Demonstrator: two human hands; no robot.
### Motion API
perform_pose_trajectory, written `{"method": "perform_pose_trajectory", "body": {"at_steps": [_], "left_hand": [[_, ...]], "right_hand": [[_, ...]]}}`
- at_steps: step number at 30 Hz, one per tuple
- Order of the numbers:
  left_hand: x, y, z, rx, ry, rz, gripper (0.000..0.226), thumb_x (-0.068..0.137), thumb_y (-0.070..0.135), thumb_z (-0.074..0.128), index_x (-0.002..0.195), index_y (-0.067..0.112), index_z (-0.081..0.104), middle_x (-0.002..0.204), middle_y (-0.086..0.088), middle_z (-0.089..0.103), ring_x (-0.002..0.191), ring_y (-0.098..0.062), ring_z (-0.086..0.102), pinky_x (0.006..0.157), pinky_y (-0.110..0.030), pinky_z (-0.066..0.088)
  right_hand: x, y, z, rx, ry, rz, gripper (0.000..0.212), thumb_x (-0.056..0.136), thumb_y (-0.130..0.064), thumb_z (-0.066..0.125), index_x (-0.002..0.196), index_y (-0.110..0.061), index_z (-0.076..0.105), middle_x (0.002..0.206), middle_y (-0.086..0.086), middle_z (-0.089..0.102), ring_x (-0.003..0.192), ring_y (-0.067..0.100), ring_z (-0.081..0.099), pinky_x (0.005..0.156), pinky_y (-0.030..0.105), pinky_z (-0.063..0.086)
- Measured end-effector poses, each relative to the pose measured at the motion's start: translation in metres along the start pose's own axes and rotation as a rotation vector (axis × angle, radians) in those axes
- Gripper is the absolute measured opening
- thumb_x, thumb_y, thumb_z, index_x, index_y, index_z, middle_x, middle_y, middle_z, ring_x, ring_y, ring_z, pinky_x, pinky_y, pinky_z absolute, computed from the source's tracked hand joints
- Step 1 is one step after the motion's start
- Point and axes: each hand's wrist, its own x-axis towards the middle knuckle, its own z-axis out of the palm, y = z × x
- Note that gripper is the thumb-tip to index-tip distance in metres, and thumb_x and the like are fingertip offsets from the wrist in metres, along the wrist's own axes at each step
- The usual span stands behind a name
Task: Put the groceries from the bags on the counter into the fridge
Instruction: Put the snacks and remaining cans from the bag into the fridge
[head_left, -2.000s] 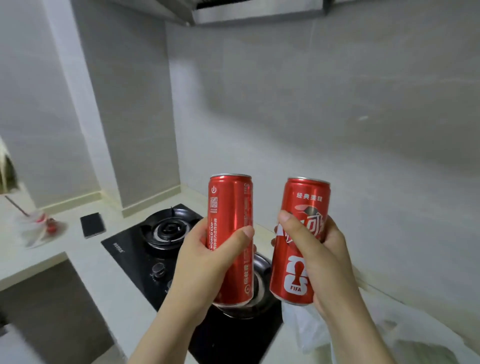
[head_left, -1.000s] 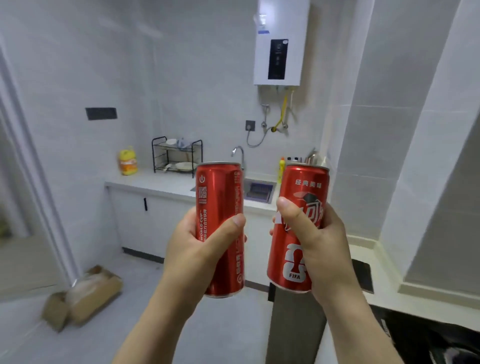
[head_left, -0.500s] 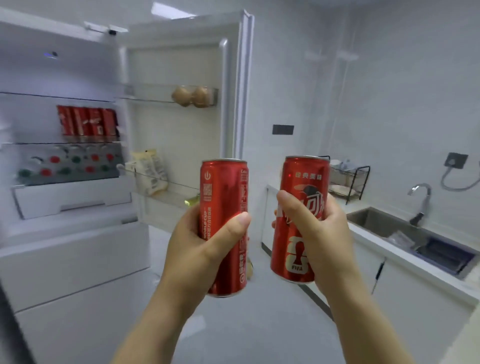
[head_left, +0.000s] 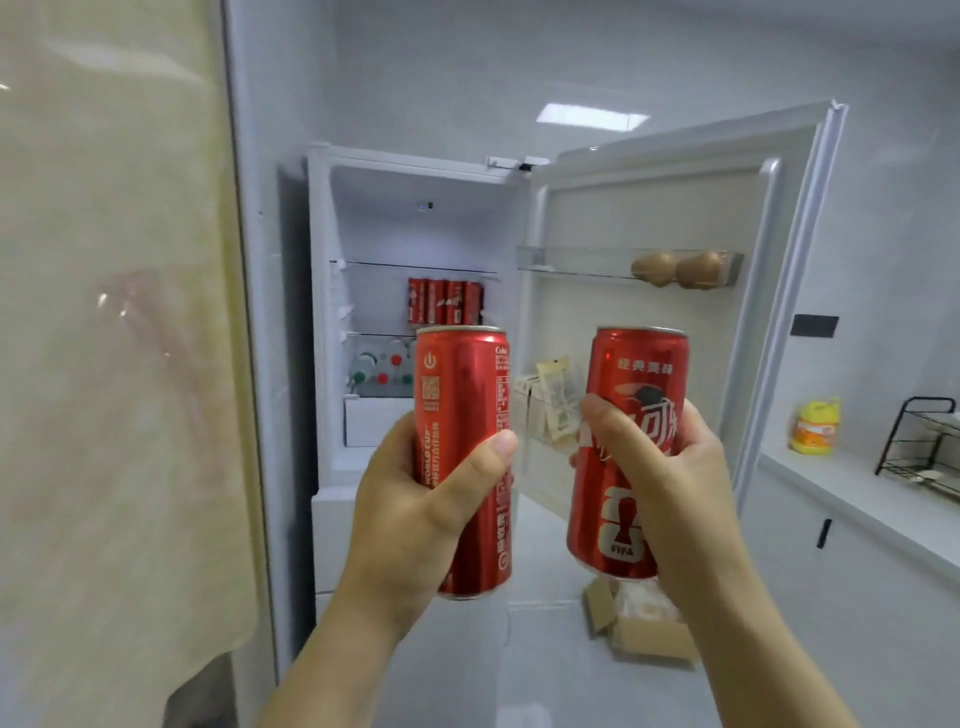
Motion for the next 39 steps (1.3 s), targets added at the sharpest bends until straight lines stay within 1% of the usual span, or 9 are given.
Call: {"method": "perform_pose_trajectory", "body": {"at_steps": [2,6,11,14,17,21,29,36,39], "left_hand": [[0.005,0.000,-0.027,0.013,0.020,0.002,0.029,0.064,0.046,0.073,0.092,0.043,0.065,0.092,0.003,0.072,0.085,-0.016,0.071,0.066,-0.023,0.057],[0.016,-0.005,-0.076,0.046,0.055,-0.004,0.044,0.060,0.054,0.075,0.100,0.036,0.065,0.093,0.004,0.072,0.087,-0.019,0.071,0.074,-0.032,0.057],[0.033,-0.019,-0.115,0.044,0.104,-0.040,0.047,0.053,0.058,0.074,0.095,0.040,0.066,0.090,0.003,0.072,0.084,-0.018,0.071,0.070,-0.030,0.056],[0.049,-0.033,-0.126,0.035,0.130,-0.058,0.048,0.050,0.061,0.072,0.094,0.042,0.065,0.090,0.004,0.073,0.084,-0.017,0.071,0.070,-0.029,0.056],[0.070,-0.049,-0.131,0.041,0.153,-0.075,0.050,0.053,0.058,0.075,0.097,0.040,0.064,0.090,0.007,0.073,0.086,-0.016,0.071,0.069,-0.028,0.056],[0.107,-0.072,-0.130,0.069,0.160,-0.079,0.051,0.056,0.057,0.074,0.102,0.039,0.061,0.091,0.009,0.072,0.087,-0.014,0.071,0.068,-0.025,0.054],[0.199,-0.113,-0.109,0.116,0.185,-0.052,0.050,0.059,0.051,0.070,0.106,0.036,0.061,0.092,0.010,0.072,0.087,-0.011,0.070,0.060,-0.018,0.055],[0.260,-0.164,-0.108,0.134,0.239,-0.117,0.050,0.057,0.055,0.069,0.103,0.039,0.058,0.091,0.014,0.072,0.086,-0.007,0.070,0.061,-0.017,0.053],[0.292,-0.182,-0.119,0.123,0.248,-0.106,0.052,0.056,0.058,0.072,0.104,0.039,0.060,0.092,0.011,0.072,0.087,-0.010,0.071,0.067,-0.022,0.053]], "right_hand": [[0.001,0.001,0.027,0.024,-0.011,-0.010,0.043,0.059,-0.050,0.079,0.093,-0.033,0.060,0.083,-0.003,0.071,0.076,0.019,0.072,0.059,0.026,0.056],[0.001,0.007,0.074,0.027,-0.022,-0.016,0.040,0.056,-0.050,0.071,0.092,-0.034,0.060,0.083,-0.006,0.071,0.077,0.019,0.072,0.068,0.033,0.056],[0.016,0.021,0.115,0.015,-0.060,-0.023,0.037,0.062,-0.047,0.081,0.091,-0.037,0.061,0.085,-0.005,0.071,0.079,0.020,0.072,0.068,0.034,0.057],[0.033,0.034,0.131,-0.010,-0.078,-0.028,0.028,0.063,-0.047,0.074,0.088,-0.042,0.062,0.087,-0.004,0.072,0.079,0.019,0.072,0.068,0.035,0.059],[0.055,0.049,0.143,-0.010,-0.094,-0.038,0.026,0.063,-0.046,0.074,0.086,-0.044,0.062,0.088,-0.002,0.071,0.079,0.019,0.072,0.069,0.036,0.059],[0.090,0.076,0.152,0.010,-0.100,-0.047,0.025,0.063,-0.046,0.073,0.085,-0.046,0.061,0.086,-0.005,0.071,0.078,0.016,0.072,0.064,0.029,0.057],[0.181,0.128,0.158,0.069,-0.105,-0.034,0.039,0.063,-0.047,0.080,0.095,-0.034,0.062,0.087,-0.006,0.072,0.079,0.016,0.072,0.068,0.033,0.056],[0.247,0.183,0.175,0.058,-0.115,0.026,0.045,0.061,-0.052,0.082,0.097,-0.035,0.061,0.089,-0.008,0.072,0.080,0.014,0.072,0.071,0.035,0.057],[0.272,0.205,0.194,0.060,-0.125,0.050,0.045,0.061,-0.053,0.080,0.097,-0.036,0.060,0.088,-0.012,0.072,0.080,0.012,0.072,0.070,0.033,0.056]]}}
